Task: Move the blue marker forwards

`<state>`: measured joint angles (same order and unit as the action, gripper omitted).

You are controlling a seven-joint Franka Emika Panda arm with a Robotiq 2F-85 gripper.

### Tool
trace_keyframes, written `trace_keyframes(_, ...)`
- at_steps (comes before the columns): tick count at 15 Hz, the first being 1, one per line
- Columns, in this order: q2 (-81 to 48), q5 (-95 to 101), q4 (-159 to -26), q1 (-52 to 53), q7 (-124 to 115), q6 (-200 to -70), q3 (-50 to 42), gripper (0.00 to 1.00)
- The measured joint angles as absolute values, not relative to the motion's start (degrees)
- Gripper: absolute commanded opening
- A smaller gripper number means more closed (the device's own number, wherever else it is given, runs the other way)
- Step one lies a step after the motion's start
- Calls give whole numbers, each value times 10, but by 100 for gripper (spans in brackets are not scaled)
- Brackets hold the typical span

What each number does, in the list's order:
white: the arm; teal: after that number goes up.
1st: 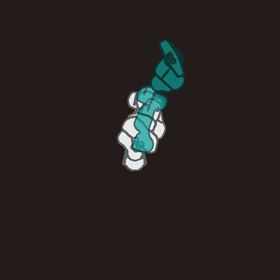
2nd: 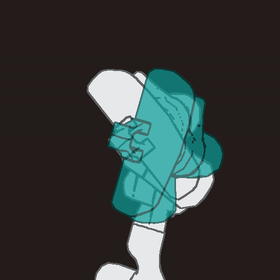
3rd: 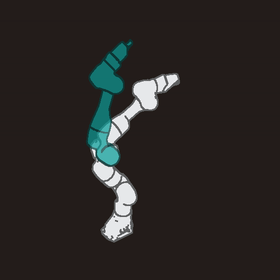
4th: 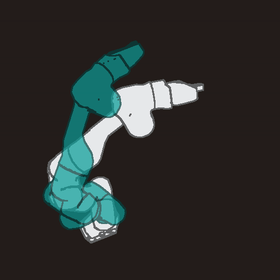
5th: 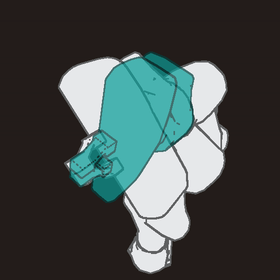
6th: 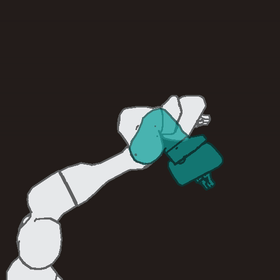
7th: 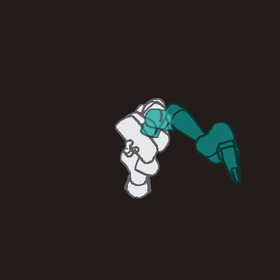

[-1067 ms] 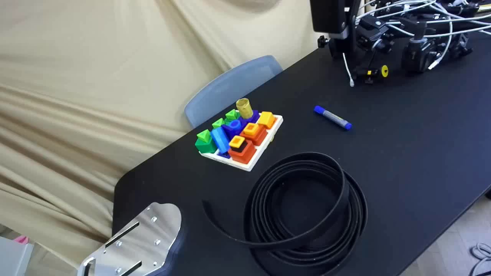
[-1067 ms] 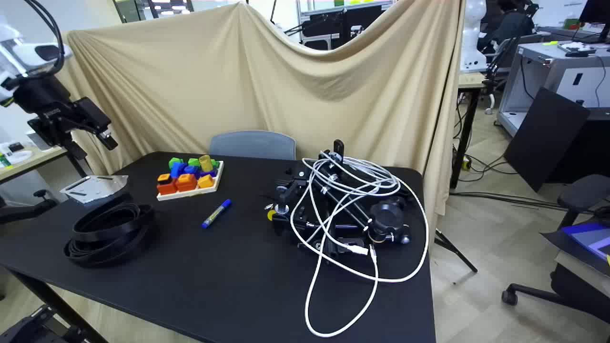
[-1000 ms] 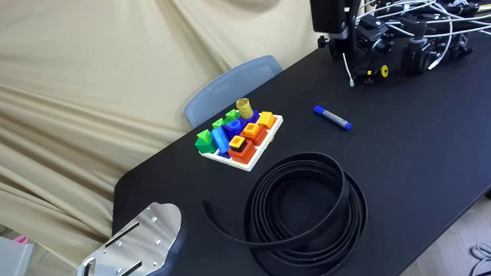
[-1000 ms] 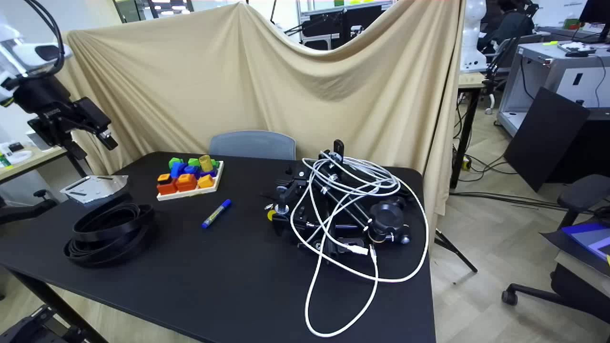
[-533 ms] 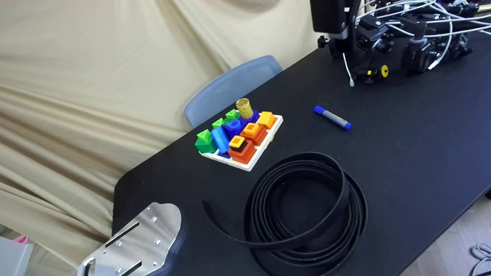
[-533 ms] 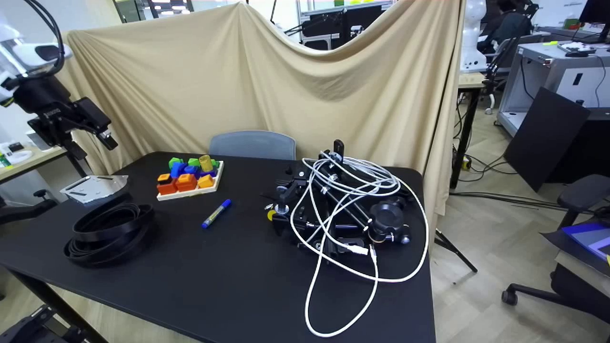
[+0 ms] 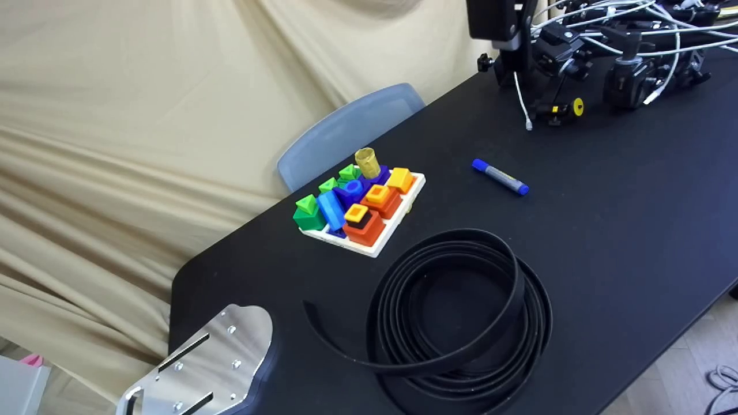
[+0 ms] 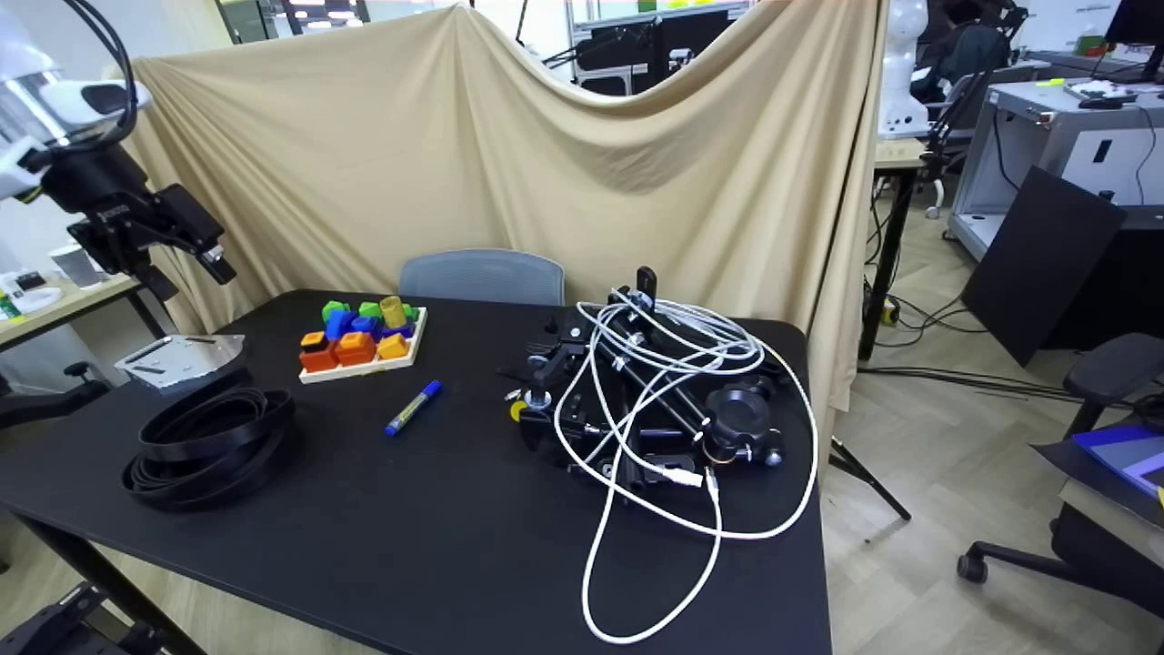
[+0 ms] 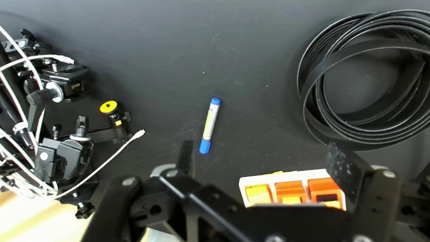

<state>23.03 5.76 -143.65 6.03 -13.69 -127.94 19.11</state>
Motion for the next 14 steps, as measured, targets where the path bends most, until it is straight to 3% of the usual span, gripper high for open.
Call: trace_keyframes(14, 29, 85, -1431, 1, -109, -1492, 65, 100)
